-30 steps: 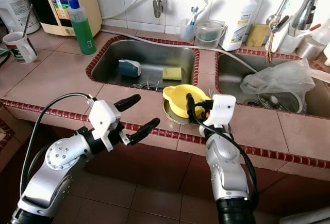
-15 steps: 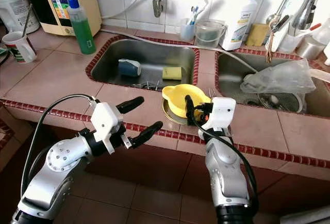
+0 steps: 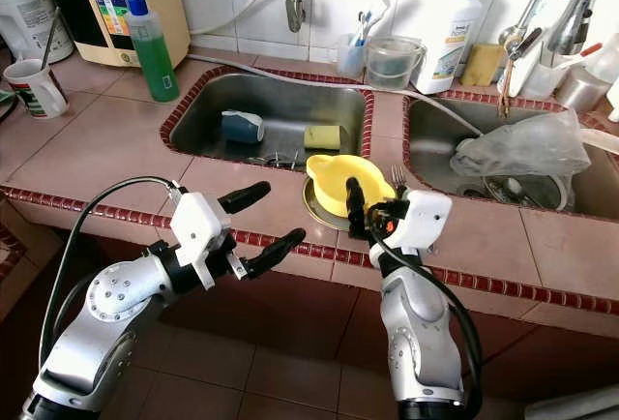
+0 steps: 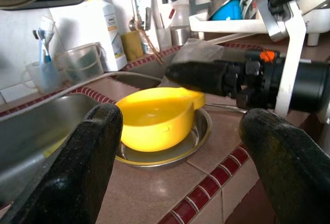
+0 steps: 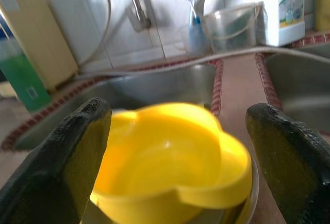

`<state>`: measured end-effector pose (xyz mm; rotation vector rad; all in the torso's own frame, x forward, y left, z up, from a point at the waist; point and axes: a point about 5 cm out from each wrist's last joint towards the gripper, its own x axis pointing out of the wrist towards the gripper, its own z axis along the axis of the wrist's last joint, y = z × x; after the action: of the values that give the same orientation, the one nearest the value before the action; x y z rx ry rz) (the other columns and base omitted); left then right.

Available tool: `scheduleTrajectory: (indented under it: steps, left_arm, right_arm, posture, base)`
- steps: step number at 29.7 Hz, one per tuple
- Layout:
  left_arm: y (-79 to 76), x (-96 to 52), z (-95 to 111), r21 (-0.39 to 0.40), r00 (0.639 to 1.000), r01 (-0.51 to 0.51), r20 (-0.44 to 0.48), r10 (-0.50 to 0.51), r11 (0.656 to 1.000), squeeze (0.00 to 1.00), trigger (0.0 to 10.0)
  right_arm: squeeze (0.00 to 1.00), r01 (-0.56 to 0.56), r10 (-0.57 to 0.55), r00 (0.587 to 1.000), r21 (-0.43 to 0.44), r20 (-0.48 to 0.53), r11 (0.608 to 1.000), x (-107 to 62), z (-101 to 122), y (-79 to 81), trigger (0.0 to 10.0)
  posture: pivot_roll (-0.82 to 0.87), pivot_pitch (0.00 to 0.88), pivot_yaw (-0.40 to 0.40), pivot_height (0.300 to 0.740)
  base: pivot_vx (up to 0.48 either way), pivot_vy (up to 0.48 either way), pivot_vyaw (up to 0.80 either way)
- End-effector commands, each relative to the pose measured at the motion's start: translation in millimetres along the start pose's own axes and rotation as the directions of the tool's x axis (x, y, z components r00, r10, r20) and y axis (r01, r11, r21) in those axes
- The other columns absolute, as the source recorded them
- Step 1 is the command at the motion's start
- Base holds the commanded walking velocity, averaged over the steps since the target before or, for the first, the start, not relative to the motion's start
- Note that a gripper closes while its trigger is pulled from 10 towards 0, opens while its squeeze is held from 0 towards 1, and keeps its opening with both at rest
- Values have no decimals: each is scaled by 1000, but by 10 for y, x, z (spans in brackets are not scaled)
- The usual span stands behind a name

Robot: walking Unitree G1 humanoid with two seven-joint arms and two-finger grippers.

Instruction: Kitchen organization

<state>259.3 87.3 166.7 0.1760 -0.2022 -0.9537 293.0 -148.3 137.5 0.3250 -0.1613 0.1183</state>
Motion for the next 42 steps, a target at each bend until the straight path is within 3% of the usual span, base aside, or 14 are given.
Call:
scheduleTrajectory:
  steps: [1, 6, 12, 22, 33, 42]
  left_arm:
    - [-17, 7, 33, 12, 1000, 21, 4, -21, 1000, 0, 10000]
    - [-16, 3, 34, 11, 1000, 24, 3, -24, 1000, 0, 10000]
    - [-19, 2, 35, 7, 1000, 25, 2, -25, 1000, 0, 10000]
    - [-13, -1, 39, 6, 1000, 18, 2, -18, 1000, 0, 10000]
    - [-6, 5, 48, 4, 1000, 18, 2, -18, 1000, 0, 10000]
    - [-7, 22, 56, 3, 1000, 11, 7, -11, 1000, 0, 10000]
  right_arm:
    - [0, -7, 5, 999, 31, 47, 1000, -17, 76, 7, 10000]
    - [0, -8, 7, 999, 23, 43, 1000, -40, 74, 2, 10000]
    - [0, 97, -97, 995, 27, -5, 995, -49, 0, -136, 10000]
    - [0, 183, -183, 982, 1, -39, 983, -15, -42, -189, 10000]
    - [0, 260, -262, 963, -36, -58, 965, 252, 124, -200, 10000]
    - [0, 276, -287, 946, -92, -152, 957, 465, 210, -247, 10000]
  posture:
    - [-85, 55, -10, 740]
    - [-86, 59, -8, 740]
    - [-89, 74, -4, 740]
    - [-88, 82, 1, 740]
    - [-89, 88, 4, 740]
    - [-88, 91, -7, 740]
  base:
    - [0, 0, 0]
    - [0, 0, 0]
    - [0, 0, 0]
    - [0, 0, 0]
    - [0, 0, 0]
    - [0, 0, 0]
